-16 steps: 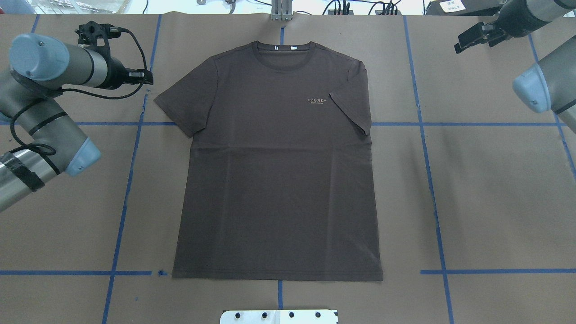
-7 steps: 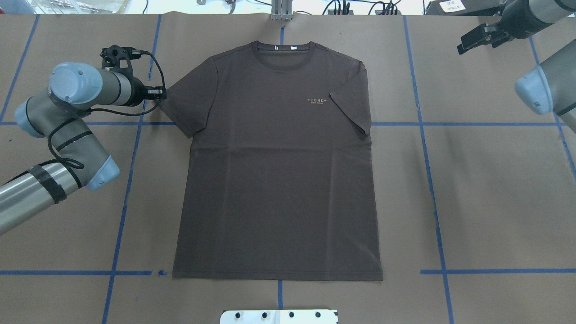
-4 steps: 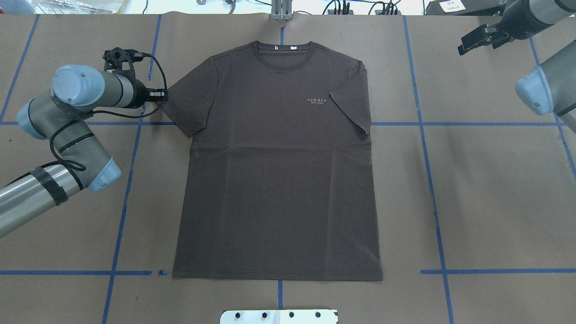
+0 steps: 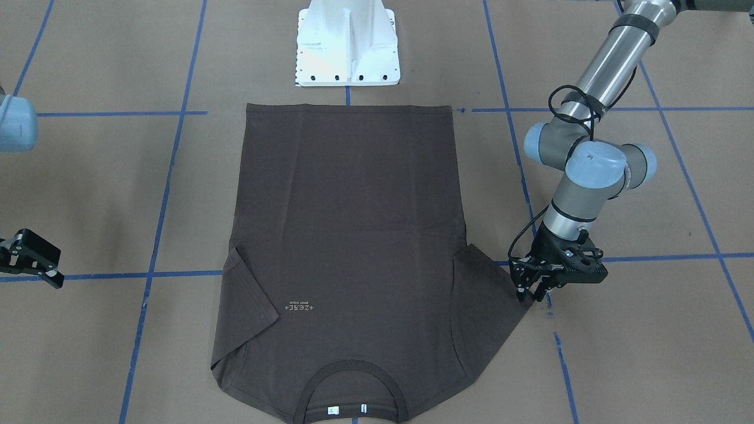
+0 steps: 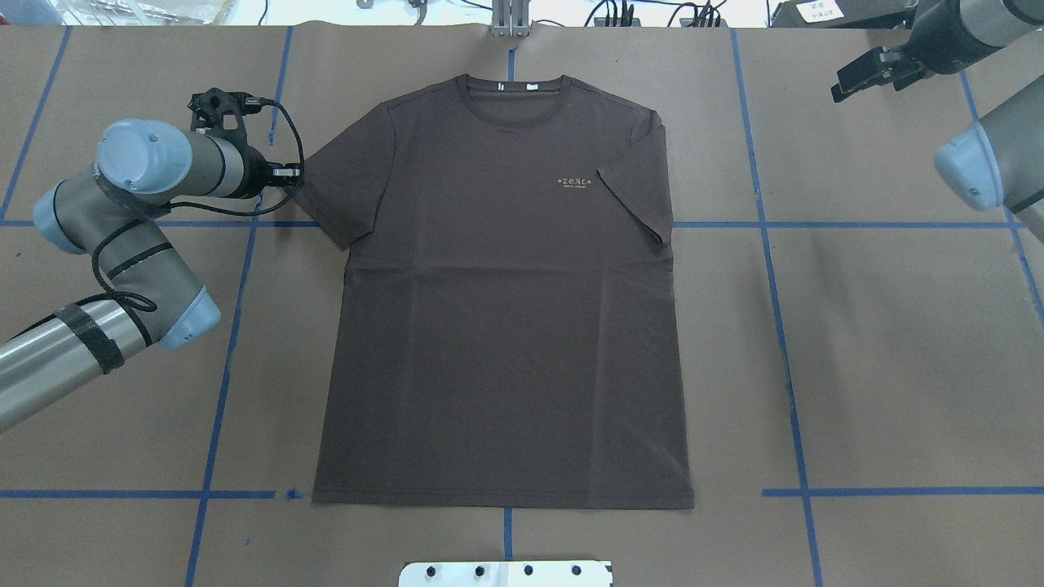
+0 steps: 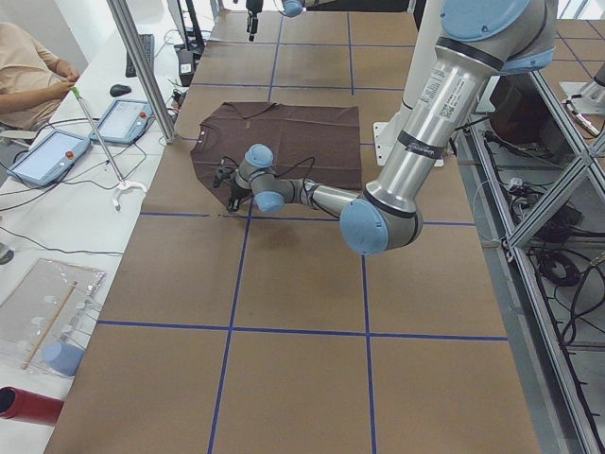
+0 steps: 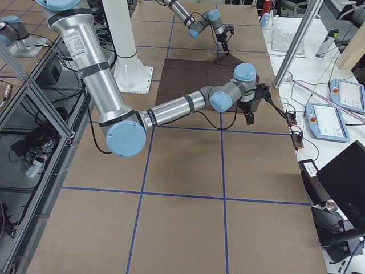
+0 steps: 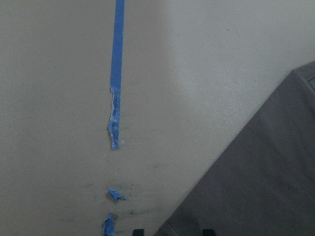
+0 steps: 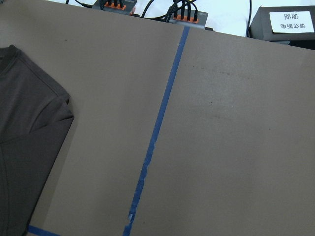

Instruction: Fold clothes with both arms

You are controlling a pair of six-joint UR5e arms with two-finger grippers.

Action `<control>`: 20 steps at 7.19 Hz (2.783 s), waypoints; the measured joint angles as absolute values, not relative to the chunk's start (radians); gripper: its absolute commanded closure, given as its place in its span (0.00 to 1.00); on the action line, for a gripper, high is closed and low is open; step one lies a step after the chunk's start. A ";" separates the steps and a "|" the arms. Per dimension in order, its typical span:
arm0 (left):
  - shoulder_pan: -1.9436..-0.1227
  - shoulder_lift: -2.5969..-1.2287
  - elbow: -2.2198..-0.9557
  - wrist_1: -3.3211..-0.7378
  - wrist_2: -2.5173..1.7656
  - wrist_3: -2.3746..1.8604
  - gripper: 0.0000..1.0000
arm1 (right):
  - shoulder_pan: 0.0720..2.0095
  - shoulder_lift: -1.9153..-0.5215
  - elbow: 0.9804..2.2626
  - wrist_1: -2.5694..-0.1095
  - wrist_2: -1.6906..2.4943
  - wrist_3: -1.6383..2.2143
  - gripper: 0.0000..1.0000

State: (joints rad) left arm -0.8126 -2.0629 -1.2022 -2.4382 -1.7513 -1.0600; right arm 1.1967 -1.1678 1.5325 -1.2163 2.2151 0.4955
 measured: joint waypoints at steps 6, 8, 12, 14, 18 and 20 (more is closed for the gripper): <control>-0.799 -2.078 -1.216 -2.427 -1.752 -1.063 1.00 | 1.197 -1.171 1.531 -1.215 2.215 0.496 0.00; -0.799 -2.099 -1.274 -2.369 -1.756 -1.066 1.00 | 1.197 -1.172 1.532 -1.215 2.214 0.495 0.00; -0.735 -2.238 -1.301 -2.174 -1.754 -1.218 1.00 | 1.197 -1.172 1.532 -1.215 2.214 0.497 0.00; -0.719 -2.291 -1.245 -2.166 -1.752 -1.255 1.00 | 1.197 -1.173 1.532 -1.215 2.214 0.497 0.00; -0.716 -2.336 -1.195 -2.163 -1.751 -1.259 0.00 | 1.197 -1.173 1.535 -1.215 2.214 0.501 0.00; -0.716 -2.341 -1.195 -2.163 -1.753 -1.228 0.00 | 1.195 -1.172 1.537 -1.215 2.214 0.510 0.00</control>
